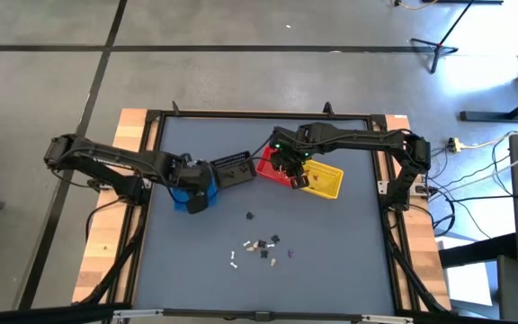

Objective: Sort Halloween decoration
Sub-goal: Put the yellow skull toy into the blue bin, then put the white bone toy into the red bin

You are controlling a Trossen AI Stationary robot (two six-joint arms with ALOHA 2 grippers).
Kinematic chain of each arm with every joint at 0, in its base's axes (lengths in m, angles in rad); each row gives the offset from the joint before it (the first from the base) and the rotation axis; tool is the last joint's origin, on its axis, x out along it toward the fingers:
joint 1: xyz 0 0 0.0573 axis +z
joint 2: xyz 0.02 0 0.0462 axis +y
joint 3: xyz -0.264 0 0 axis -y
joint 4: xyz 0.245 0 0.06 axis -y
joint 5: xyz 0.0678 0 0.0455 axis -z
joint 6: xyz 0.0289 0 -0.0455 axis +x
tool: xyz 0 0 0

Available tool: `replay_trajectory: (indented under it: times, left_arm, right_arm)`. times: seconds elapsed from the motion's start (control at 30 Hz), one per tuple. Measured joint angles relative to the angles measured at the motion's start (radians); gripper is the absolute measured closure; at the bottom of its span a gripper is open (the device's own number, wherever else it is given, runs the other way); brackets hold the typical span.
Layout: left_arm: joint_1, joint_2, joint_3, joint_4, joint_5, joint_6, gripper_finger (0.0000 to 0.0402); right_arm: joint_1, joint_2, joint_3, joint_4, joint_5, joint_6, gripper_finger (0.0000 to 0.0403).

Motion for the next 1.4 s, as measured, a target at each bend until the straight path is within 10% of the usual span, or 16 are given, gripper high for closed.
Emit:
replay_trajectory:
  times: [0.9, 1.4]
  left_arm:
    - [0.000, 0.001, -0.090, 0.024, 0.001, -0.105, 0.0278]
    - [0.000, 0.001, -0.090, 0.301, -0.005, -0.116, 0.0277]
  right_arm:
    - [0.000, 0.000, 0.000, 0.000, 0.000, 0.000, 0.0278]
    - [0.001, 0.000, 0.000, 0.000, 0.000, 0.000, 0.0278]
